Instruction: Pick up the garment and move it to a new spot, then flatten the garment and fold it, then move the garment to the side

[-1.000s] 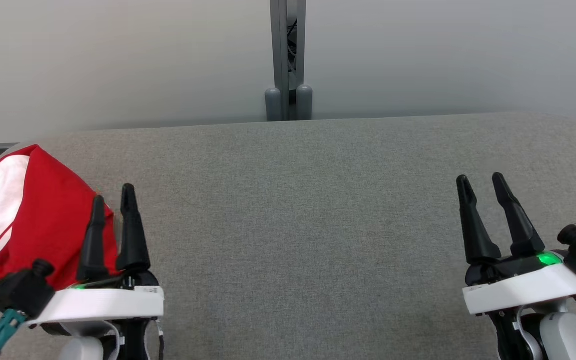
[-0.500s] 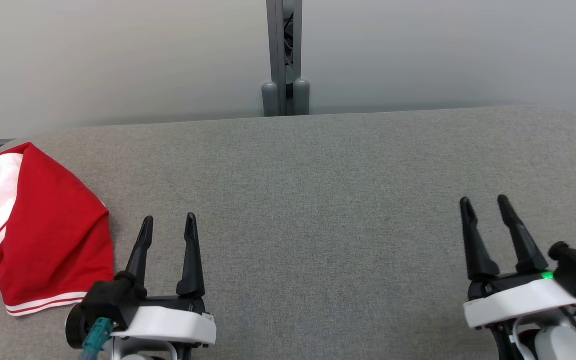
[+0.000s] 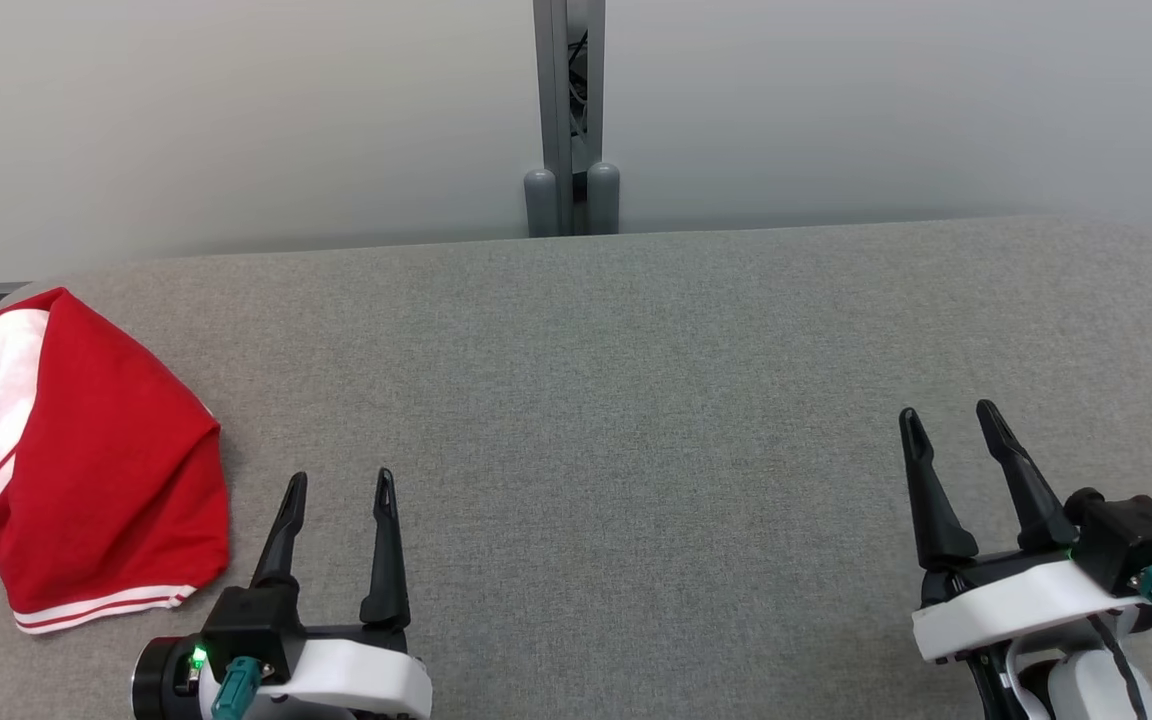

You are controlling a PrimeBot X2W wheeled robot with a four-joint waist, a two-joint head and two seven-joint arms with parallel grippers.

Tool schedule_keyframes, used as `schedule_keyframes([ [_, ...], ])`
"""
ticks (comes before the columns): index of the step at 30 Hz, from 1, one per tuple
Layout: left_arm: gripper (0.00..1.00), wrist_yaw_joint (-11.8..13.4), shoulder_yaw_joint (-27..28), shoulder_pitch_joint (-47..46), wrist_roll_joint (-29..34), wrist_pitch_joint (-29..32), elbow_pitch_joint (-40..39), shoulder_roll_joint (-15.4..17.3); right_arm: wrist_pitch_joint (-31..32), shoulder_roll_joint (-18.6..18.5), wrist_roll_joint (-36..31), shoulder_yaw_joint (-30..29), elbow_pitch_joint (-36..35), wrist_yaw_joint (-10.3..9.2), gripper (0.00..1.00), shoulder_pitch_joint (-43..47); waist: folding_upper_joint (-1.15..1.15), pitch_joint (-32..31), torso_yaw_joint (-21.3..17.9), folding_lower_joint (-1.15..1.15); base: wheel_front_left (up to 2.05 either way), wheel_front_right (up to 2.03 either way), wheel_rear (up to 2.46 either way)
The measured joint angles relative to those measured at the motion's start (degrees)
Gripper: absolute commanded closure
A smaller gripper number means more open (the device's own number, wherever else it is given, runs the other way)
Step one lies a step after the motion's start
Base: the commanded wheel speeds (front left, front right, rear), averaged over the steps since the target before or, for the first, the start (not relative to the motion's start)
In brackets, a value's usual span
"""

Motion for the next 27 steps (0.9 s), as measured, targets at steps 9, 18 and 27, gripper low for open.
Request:
schedule_keyframes([
  [9,0.00,0.2,0.6,0.3,1.8,-0.5,0.6,0.0,-1.1,0.3,-3.1,1.1,1.4,0.00,0.00,-0.4,0.00,-0.1,-0.1,0.00,0.00,0.00,0.00],
  [18,0.00,0.2,0.7,1.2,4.4,-1.0,1.1,0.0,-1.9,0.6,-6.1,1.7,2.7,0.00,0.00,-0.7,0.00,0.2,-0.1,0.00,0.00,0.00,0.00],
  [27,0.00,0.5,0.8,1.2,6.7,-1.3,1.0,0.0,-2.6,0.9,-7.2,2.3,4.1,0.01,0.00,-1.6,0.00,0.6,-0.1,0.00,0.00,0.00,0.00],
])
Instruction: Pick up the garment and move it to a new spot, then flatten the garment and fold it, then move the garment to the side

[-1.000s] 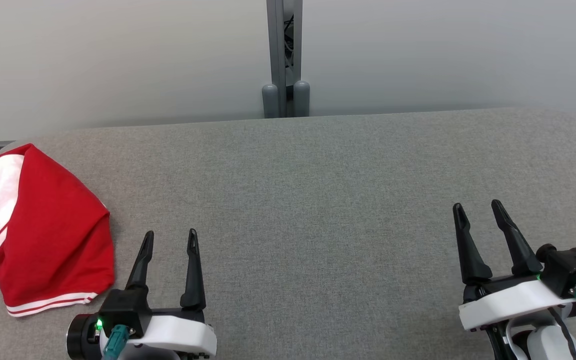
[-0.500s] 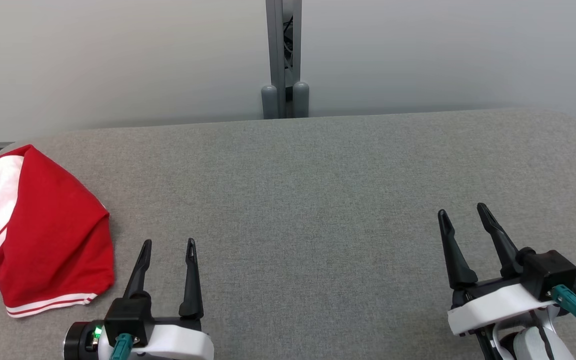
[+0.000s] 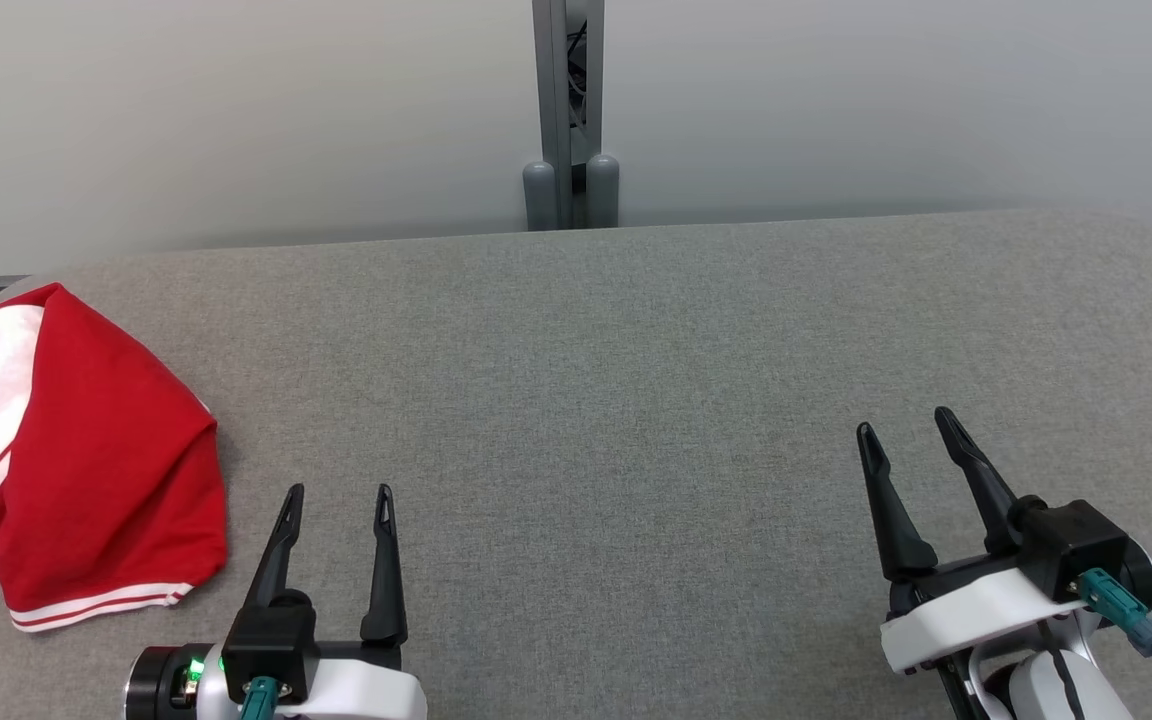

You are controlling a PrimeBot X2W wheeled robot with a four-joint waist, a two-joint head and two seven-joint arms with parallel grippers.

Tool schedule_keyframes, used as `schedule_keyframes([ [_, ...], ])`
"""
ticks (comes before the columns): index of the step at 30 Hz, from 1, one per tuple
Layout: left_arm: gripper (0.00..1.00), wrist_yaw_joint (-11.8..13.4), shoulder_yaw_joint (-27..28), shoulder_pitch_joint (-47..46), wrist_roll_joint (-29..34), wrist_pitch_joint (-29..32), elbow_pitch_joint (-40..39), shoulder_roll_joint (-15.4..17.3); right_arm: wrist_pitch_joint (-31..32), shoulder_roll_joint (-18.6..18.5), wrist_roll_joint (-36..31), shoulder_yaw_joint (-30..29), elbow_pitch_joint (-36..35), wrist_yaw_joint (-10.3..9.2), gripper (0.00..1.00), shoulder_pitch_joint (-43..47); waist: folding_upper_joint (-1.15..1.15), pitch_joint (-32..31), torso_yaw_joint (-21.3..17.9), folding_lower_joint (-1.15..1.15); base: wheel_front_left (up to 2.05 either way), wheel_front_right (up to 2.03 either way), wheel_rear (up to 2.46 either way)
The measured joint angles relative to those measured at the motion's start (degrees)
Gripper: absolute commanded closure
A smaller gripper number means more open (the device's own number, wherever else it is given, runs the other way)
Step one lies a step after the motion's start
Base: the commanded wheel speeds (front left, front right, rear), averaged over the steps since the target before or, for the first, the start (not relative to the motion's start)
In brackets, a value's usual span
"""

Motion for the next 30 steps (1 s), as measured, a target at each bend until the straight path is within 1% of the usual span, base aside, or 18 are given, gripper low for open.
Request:
schedule_keyframes([
  [10,0.00,0.0,0.0,0.0,-0.4,0.0,-0.2,0.0,0.0,0.0,0.3,0.2,0.7,0.00,0.00,-0.3,0.00,0.2,0.0,0.00,0.00,0.00,0.00],
  [15,0.00,-0.1,-0.2,-0.1,-0.3,0.0,-0.1,0.0,0.0,0.0,0.7,1.2,0.2,0.00,0.00,-0.2,0.00,0.3,1.4,0.00,0.00,0.00,0.00],
  [22,0.00,0.1,0.5,0.0,-0.3,0.0,-0.6,0.0,0.0,0.1,0.6,4.4,0.1,0.00,0.00,0.1,0.00,0.2,5.6,0.00,0.00,0.00,0.00],
  [26,0.00,-0.1,1.4,0.3,0.0,0.0,-0.8,0.0,0.0,0.0,0.9,5.0,0.0,0.00,0.00,0.8,0.00,-0.2,8.9,0.00,0.00,0.00,0.00],
  [27,0.00,-0.4,1.8,0.8,0.2,0.0,-0.8,0.0,0.0,0.0,1.2,5.4,0.0,0.00,0.00,1.1,0.00,-0.5,10.6,0.00,0.00,0.00,0.00],
  [30,0.00,-0.8,2.7,1.5,0.5,0.0,-0.8,0.0,0.0,0.0,1.7,5.9,0.0,0.00,0.00,1.2,0.00,-1.1,13.3,0.00,0.00,0.00,0.00],
])
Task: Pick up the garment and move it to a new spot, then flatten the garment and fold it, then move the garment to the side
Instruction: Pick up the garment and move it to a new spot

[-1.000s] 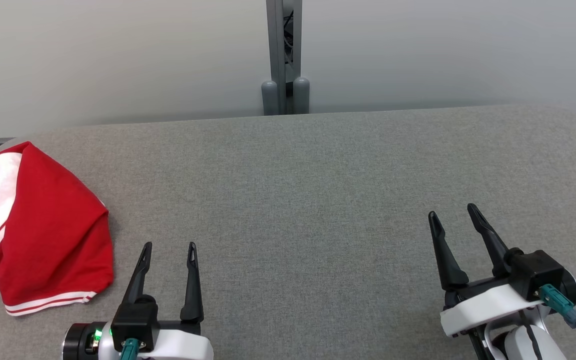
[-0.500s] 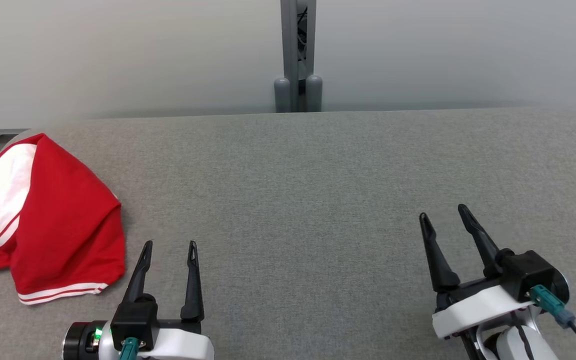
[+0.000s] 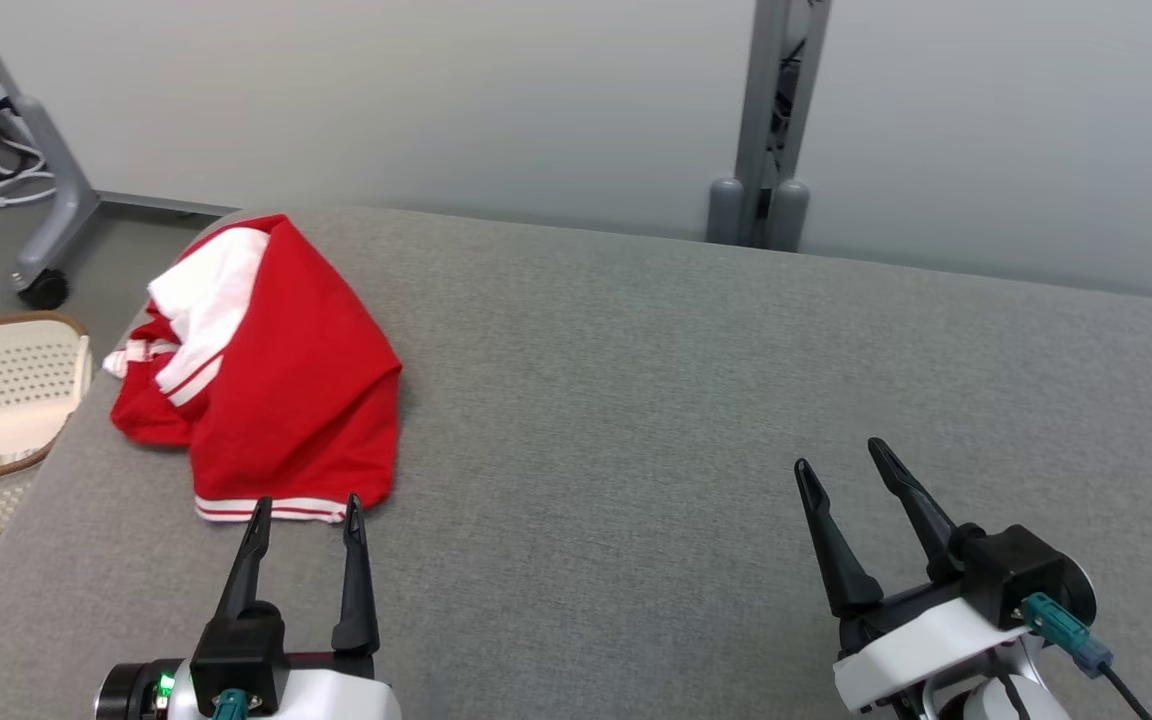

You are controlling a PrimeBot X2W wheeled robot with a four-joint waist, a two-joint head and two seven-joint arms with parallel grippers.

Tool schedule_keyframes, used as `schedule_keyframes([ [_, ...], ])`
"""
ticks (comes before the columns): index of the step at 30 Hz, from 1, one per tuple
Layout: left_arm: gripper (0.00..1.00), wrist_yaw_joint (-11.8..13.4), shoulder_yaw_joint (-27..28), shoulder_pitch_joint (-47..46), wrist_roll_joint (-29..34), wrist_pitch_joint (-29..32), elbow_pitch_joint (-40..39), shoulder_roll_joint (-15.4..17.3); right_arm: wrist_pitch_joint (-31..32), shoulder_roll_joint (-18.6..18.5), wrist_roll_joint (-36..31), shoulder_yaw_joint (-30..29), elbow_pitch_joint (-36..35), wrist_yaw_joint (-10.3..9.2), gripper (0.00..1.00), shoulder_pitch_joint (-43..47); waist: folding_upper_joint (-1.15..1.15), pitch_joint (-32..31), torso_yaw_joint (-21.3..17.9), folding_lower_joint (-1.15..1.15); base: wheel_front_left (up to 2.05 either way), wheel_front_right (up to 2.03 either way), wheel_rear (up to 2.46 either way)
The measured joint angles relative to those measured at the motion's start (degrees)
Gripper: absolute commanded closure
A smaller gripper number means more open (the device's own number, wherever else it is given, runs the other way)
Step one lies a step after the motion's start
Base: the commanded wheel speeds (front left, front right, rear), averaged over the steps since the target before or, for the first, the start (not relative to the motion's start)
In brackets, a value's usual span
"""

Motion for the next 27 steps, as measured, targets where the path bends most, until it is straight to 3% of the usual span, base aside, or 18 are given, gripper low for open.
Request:
schedule_keyframes([
  [15,0.00,-1.3,2.7,3.7,1.0,0.0,-1.0,0.0,0.0,0.0,1.7,2.4,0.0,0.00,0.00,1.8,0.00,-3.3,10.5,0.00,0.00,0.00,0.00],
  [27,0.00,-0.6,3.0,4.3,0.7,0.0,-1.8,0.0,0.0,0.0,2.1,4.0,1.0,0.00,0.00,1.2,0.00,-3.4,11.2,0.00,0.00,0.00,0.00],
])
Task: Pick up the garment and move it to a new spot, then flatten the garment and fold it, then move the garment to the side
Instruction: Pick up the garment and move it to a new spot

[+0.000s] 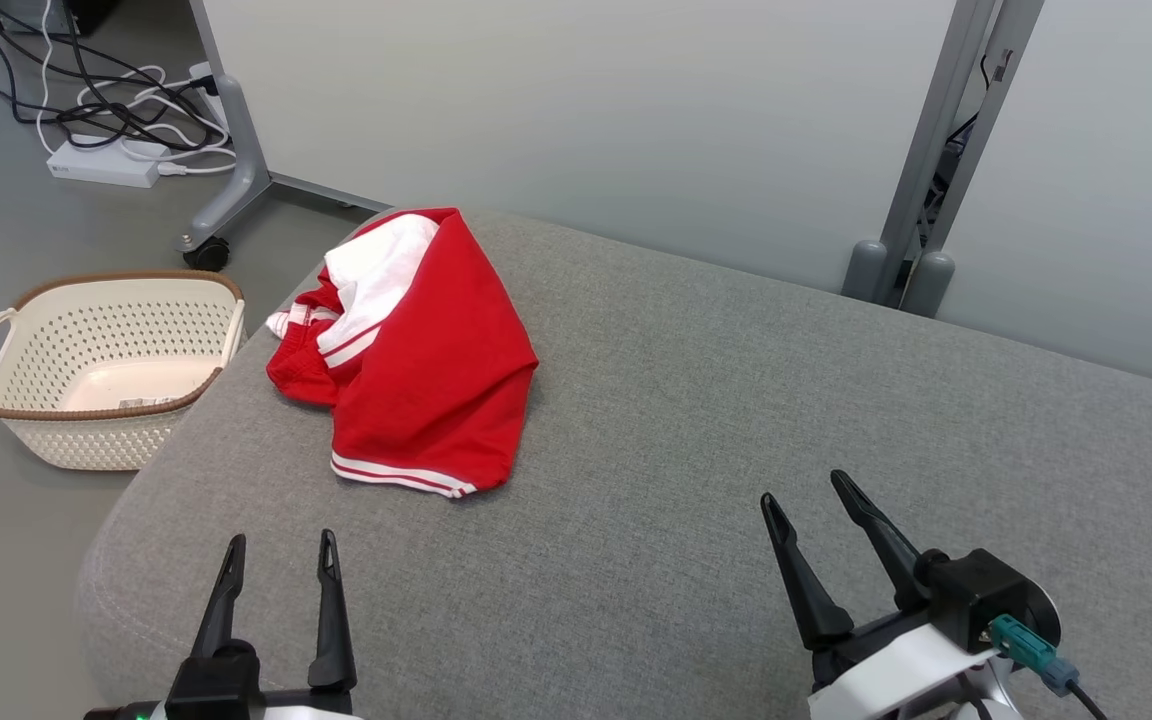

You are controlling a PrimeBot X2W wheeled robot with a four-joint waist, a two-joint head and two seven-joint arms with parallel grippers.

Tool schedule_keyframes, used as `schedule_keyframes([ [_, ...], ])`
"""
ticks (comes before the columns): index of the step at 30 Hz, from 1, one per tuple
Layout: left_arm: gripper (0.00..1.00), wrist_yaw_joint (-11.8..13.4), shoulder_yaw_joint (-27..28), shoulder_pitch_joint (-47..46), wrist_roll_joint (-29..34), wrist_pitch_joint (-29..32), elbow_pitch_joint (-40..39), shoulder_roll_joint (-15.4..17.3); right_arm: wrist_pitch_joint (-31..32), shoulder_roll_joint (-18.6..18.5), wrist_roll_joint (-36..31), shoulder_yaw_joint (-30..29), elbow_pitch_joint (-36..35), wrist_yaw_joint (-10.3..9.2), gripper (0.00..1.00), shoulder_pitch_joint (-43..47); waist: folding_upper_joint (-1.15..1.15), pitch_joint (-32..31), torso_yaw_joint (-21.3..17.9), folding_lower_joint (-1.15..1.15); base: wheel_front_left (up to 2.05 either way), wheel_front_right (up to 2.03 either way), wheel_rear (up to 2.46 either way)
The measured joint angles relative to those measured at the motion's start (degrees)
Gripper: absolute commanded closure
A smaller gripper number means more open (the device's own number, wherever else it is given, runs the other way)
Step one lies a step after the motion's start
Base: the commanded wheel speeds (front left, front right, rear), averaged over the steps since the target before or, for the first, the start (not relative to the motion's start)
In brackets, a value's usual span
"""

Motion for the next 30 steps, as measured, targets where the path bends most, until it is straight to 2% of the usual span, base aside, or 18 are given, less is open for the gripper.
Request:
schedule_keyframes([
  [8,0.00,0.0,0.7,0.0,-0.8,0.0,-0.1,0.0,0.0,0.0,-0.3,-0.5,-0.7,0.00,0.00,0.0,0.00,1.0,-0.3,0.00,0.00,0.00,0.00],
  [14,0.00,-0.5,2.3,-4.2,-1.4,0.0,-0.4,0.0,0.0,0.1,-4.4,-1.6,-2.2,0.00,0.00,-3.0,0.00,5.1,-1.5,0.00,0.00,0.00,0.00],
  [20,0.00,-4.8,4.3,-14.0,-1.3,0.0,2.8,0.6,-0.1,-0.8,-8.7,-2.7,-4.9,0.02,0.00,-7.8,0.00,11.7,-2.6,0.00,0.00,0.00,0.00],
  [25,0.00,-8.4,6.4,-25.3,-2.4,0.0,11.6,4.8,-0.1,-3.3,-9.4,-2.5,-6.9,0.03,0.00,-11.4,0.00,17.5,-3.8,0.00,0.00,0.00,0.00],
  [30,0.00,-12.7,7.2,-37.6,-5.3,6.4,20.4,8.3,-0.1,-5.2,-9.4,-2.5,-8.0,0.04,0.00,-14.5,0.00,22.3,-5.4,0.00,0.00,0.00,0.00],
])
